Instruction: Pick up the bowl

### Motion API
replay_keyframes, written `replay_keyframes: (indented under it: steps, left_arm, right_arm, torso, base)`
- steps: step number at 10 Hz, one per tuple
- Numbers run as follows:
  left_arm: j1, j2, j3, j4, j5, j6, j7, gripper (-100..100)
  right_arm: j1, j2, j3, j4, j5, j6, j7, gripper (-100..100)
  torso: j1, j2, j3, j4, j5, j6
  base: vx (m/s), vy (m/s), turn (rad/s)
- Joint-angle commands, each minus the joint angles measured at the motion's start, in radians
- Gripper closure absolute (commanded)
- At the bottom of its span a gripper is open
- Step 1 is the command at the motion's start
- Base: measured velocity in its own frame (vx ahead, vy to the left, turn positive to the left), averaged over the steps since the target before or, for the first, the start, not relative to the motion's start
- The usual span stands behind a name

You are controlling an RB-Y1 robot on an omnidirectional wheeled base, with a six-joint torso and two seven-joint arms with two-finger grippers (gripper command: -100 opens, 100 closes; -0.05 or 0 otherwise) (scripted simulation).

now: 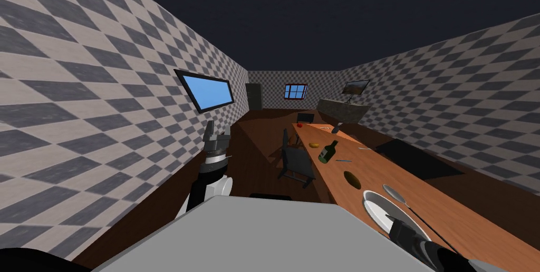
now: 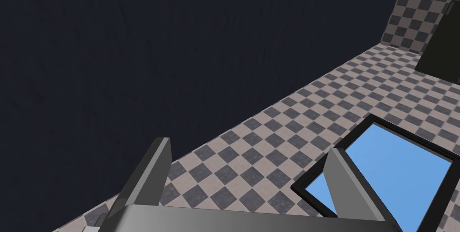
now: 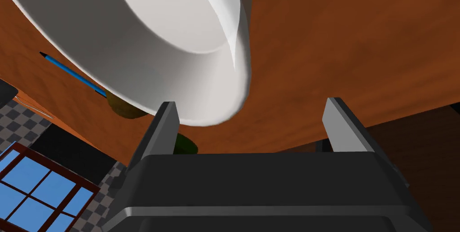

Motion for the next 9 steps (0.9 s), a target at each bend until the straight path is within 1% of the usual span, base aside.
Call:
replay_keyframes:
  steps: [1, 2, 3, 4, 5, 6, 7, 8, 9]
  left_arm:
    - [0.0, 0.0, 0.0, 0.0, 0.0, 0.0, 0.0, 0]
    - [0.0, 0.0, 0.0, 0.0, 0.0, 0.0, 0.0, 0]
    - [0.0, 0.0, 0.0, 0.0, 0.0, 0.0, 0.0, 0]
    - [0.0, 0.0, 0.0, 0.0, 0.0, 0.0, 0.0, 0]
    - [0.0, 0.0, 0.0, 0.0, 0.0, 0.0, 0.0, 0]
    - [0.0, 0.0, 0.0, 0.0, 0.0, 0.0, 0.0, 0]
    - [0.0, 0.0, 0.0, 0.0, 0.0, 0.0, 0.0, 0]
    - [0.0, 0.0, 0.0, 0.0, 0.0, 0.0, 0.0, 0]
    - [0.0, 0.0, 0.0, 0.0, 0.0, 0.0, 0.0, 0]
  right_arm:
    - [0.0, 0.0, 0.0, 0.0, 0.0, 0.0, 0.0, -100]
    - [0.0, 0.001, -0.001, 0.004, 0.001, -0.002, 0.003, 0]
    - [0.05, 0.045, -0.049, -0.02, 0.026, 0.008, -0.002, -100]
    - [0.053, 0.045, -0.049, -0.02, 0.026, 0.008, -0.002, -100]
    - [0.1, 0.082, -0.088, -0.044, 0.051, 0.019, -0.008, -100]
    - [0.105, 0.089, -0.097, -0.044, 0.051, 0.019, -0.008, -100]
    - [0.14, 0.13, -0.133, -0.068, 0.077, 0.029, -0.013, -100]
    - [0.158, 0.134, -0.145, -0.068, 0.077, 0.029, -0.013, -100]
    - [0.195, 0.178, -0.19, -0.091, 0.102, 0.039, -0.018, -100]
  torso:
    - [0.0, 0.0, 0.0, 0.0, 0.0, 0.0]
    - [0.003, 0.0, 0.0, 0.0, 0.001, 0.0]
    - [0.004, 0.0, 0.0, 0.0, 0.001, 0.0]
    - [0.004, 0.0, 0.0, 0.0, 0.001, -0.001]
    - [0.003, 0.0, 0.0, 0.0, 0.001, 0.0]
    - [0.003, 0.0, 0.0, 0.0, 0.001, -0.001]
    - [0.003, 0.0, 0.0, 0.0, 0.001, 0.0]
    - [0.003, 0.0, 0.0, 0.0, 0.001, -0.001]
    - [0.002, 0.0, 0.0, 0.0, -0.001, -0.001]
  base:
    - [0.003, -0.03, 0.004]
    - [0.0, -0.007, 0.001]
    - [-0.004, -0.031, 0.287]
    - [-0.006, -0.041, 0.173]
    - [-0.007, -0.046, 0.272]
    - [-0.003, -0.042, 0.113]
    - [-0.005, -0.039, 0.254]
    - [-0.006, -0.042, 0.134]
    - [-0.012, -0.041, 0.257]
